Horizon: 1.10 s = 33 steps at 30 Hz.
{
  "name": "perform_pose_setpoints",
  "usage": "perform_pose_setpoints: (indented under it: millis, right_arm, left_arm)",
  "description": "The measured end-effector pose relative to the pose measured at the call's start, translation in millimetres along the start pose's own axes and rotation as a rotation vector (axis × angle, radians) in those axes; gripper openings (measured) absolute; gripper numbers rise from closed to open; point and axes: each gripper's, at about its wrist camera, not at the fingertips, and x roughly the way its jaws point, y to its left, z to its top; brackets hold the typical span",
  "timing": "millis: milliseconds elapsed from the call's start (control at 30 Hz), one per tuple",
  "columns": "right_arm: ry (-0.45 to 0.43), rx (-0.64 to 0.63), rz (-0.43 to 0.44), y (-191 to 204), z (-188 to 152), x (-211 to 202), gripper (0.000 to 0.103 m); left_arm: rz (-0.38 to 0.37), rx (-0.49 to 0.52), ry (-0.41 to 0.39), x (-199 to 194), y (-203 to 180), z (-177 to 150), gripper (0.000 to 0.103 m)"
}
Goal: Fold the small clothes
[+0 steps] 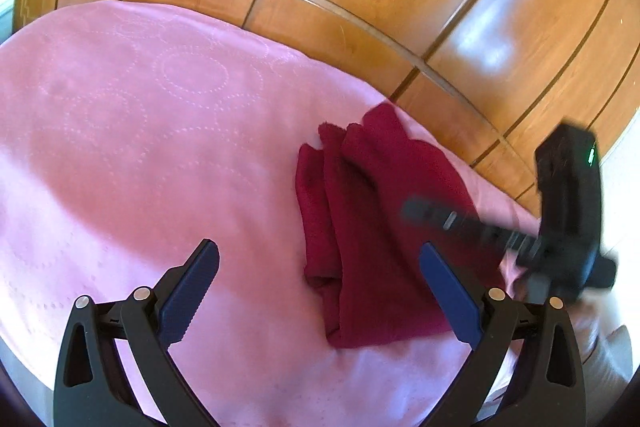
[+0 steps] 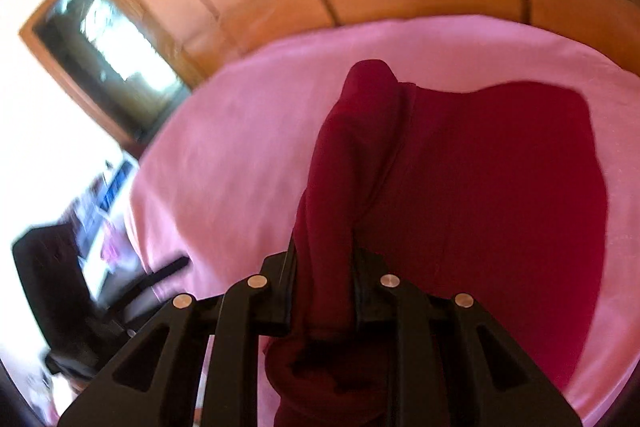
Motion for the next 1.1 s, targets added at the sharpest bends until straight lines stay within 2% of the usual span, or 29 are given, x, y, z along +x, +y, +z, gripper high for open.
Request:
perform_pose_setpoints:
  millis: [67,100,200,333,467,600,767,833,867,900,967,1033,1100]
  right_arm:
    - [0.016,-0.05,0.007,4.1,-9.4,1.2,0.022]
    - [0.021,-0.066,0.039,7.2,-9.9,1.0,0.032]
    - [-0.05,-0.099,0.122,10.4,-19.8,-27.8,0.074]
    - [-0.133,-0.064,0.122,-7.7,-33.8,-70.7,0.074]
    - [-0.177,-0.039,0.041,-27.4,-55.4,-93.7,0.073]
    - [-0.167,0.002,-0.008,-46.6,-73.9,-95.1,0.065]
    - [-0.138,-0.024,-0.008,-34.9,-96.2,-76.8,0.065]
    - [-0.131,-0.051,0.002,-24.2,-100.0,-69.9,0.065]
    - [-0.122,-0.074,0.004,-19.2,-102.8,-68.3,0.065]
    - [-0.112,-0.104,0.001,-14.1,-105.6,-65.8,0.065]
    - [-0.092,-0.148,-0.021,-4.8,-113.3,-56.6,0.065]
    - [-0.056,-0.139,-0.009,-7.8,-123.3,-44.9,0.066]
    - [-0.02,-0.113,-0.002,-14.0,-132.9,-32.1,0.066]
  left_arm:
    - [-0.076,-0.048,-0.007,-5.1,3.4,3.6,0.099]
    - [-0.101,-0.067,-0.005,-4.4,4.5,5.3,0.099]
    - [-0.175,-0.119,0.019,3.6,4.4,12.8,0.099]
    - [-0.232,-0.146,0.066,16.1,-4.3,17.2,0.099]
    - [-0.25,-0.15,0.129,28.2,-14.2,17.5,0.099]
    - [-0.295,-0.192,0.197,44.4,-21.3,18.9,0.099]
    - [-0.277,-0.156,0.317,75.9,-42.7,20.1,0.099]
    - [-0.22,-0.119,0.334,86.0,-49.8,19.5,0.084]
    - [-0.199,-0.086,0.337,87.6,-53.9,19.4,0.06]
    - [-0.176,-0.046,0.333,87.0,-58.1,20.0,0.05]
    - [-0.147,0.035,0.306,78.0,-63.9,20.3,0.041]
    - [-0.042,0.113,0.301,76.6,-60.0,14.5,0.033]
    - [0.027,0.104,0.333,85.3,-43.0,1.8,0.029]
